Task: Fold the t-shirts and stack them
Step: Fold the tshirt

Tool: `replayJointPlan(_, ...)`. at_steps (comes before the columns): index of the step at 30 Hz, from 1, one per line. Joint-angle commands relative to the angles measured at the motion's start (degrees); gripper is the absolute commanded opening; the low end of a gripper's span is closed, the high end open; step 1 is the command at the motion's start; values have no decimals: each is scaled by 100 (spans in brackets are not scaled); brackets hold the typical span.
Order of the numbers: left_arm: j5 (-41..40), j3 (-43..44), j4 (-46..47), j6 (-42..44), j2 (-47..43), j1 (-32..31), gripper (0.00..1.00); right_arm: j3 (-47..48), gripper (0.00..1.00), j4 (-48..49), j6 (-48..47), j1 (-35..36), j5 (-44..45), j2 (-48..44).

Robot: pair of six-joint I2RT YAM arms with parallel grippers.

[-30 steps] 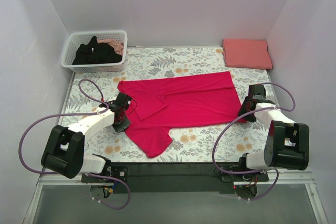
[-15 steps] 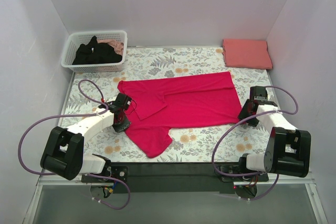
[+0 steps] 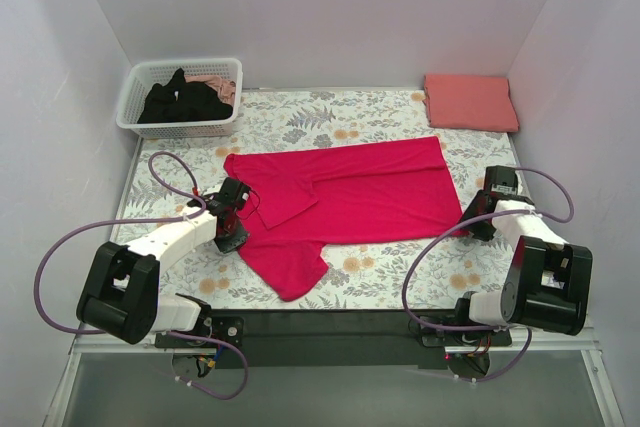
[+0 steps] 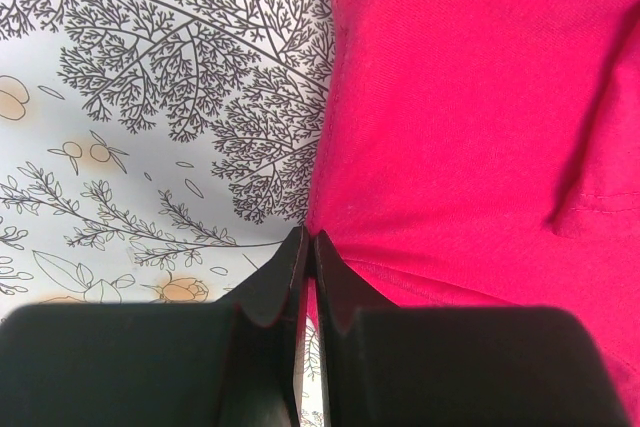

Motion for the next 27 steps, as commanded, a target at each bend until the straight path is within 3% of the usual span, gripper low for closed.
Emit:
replayJointPlan(1, -64, -102, 13, 30, -95, -1, 0, -262, 44, 263, -61, -202, -112, 90)
replayJointPlan(15, -12, -84, 48, 56, 2, 7, 0, -438, 37, 483, -87, -237, -455, 117)
replayJointPlan(27, 24, -84, 66, 74, -7, -1, 0, -421, 40, 343, -43, -228, -816, -68)
